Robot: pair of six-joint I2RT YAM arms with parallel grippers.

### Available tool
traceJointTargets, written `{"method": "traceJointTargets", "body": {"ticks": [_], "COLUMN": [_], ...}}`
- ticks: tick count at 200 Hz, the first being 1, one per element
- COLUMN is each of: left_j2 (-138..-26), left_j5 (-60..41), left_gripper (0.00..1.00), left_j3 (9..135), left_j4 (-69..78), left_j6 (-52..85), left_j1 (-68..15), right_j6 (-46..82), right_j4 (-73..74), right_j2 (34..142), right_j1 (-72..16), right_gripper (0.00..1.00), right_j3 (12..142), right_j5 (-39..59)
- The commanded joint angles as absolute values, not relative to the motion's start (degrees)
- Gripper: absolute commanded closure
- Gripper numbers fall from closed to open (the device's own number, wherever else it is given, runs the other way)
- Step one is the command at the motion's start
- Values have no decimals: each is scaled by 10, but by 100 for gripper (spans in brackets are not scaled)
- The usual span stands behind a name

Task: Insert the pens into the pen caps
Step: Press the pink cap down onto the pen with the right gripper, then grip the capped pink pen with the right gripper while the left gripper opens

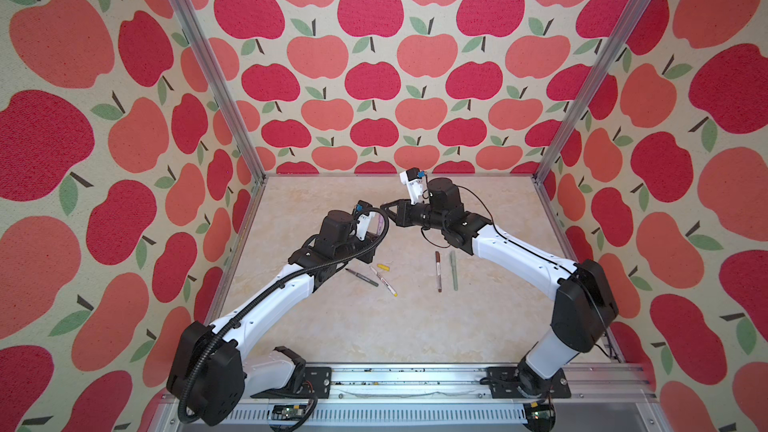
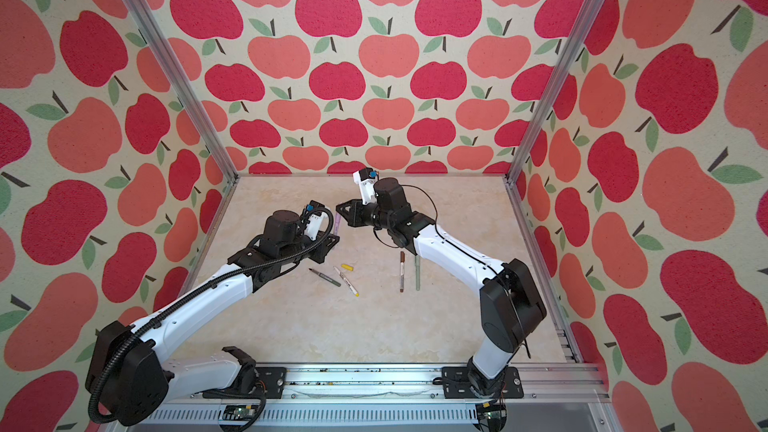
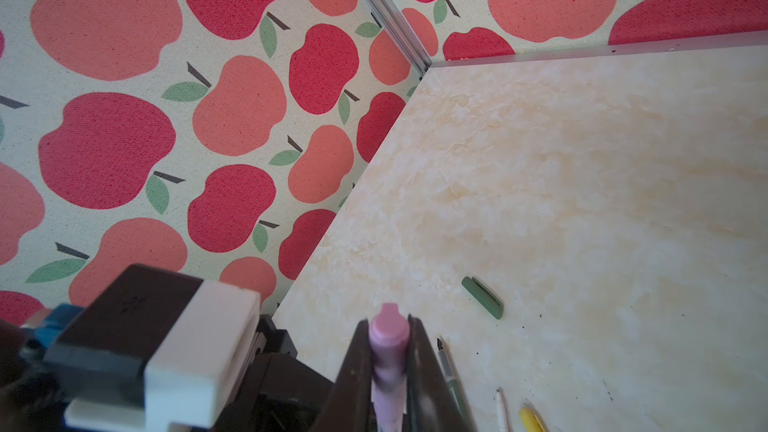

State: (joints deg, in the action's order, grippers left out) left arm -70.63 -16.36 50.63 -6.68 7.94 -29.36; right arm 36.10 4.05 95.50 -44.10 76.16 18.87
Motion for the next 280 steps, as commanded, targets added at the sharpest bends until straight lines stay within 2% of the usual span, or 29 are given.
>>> {"method": "traceJointTargets", "body": {"ticks": [1,85,141,280], "left_j2": [-684,-651,-635,-626], "left_j5": [-144,-143,-142,-154], "left_gripper": [100,100,100,100], "left_j3": [565,486,450,448], "left_j4": [135,131,119,94], "left_j6": [83,130,151,176], "left_j1": [-279,-285,-300,-311], "right_j6": [363,337,327,279], "right_j4": [-113,-134,-124,-77], "right_j2": [973,939,917,869], "right_j1": [-471,-431,-429,-447], "right_gripper": [89,85,76,62], "right_j3": [736,792,794,765], "right_j5": [258,259,262,257]}}
